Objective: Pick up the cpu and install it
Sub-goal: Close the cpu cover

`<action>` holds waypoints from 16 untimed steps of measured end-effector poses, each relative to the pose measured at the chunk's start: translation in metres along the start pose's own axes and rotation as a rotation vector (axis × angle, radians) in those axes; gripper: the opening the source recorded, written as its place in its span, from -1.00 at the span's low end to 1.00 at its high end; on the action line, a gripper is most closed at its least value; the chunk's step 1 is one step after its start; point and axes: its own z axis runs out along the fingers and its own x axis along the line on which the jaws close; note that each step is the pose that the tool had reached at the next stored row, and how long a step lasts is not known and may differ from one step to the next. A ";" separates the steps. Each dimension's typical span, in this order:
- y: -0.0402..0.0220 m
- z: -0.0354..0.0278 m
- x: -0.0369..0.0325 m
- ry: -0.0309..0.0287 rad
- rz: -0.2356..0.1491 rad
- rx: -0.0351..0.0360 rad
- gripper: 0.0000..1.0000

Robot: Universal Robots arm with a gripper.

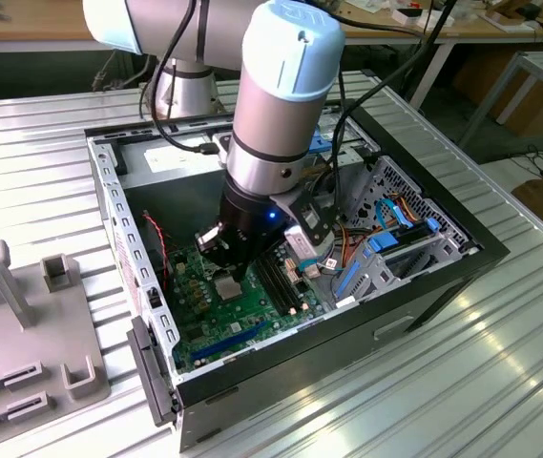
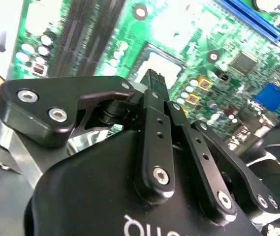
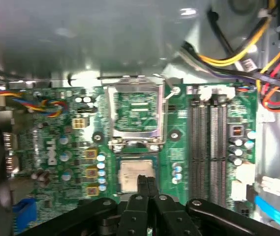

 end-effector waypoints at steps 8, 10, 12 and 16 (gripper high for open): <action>-0.0002 -0.0046 -0.0024 -0.0064 -0.168 0.0049 -0.79; -0.0002 -0.0068 -0.0024 -0.0089 -0.224 0.0064 -0.79; -0.0002 -0.0080 -0.0023 -0.0107 -0.264 0.0073 -0.79; -0.0003 -0.0089 -0.0023 -0.0150 -0.376 0.0105 -0.79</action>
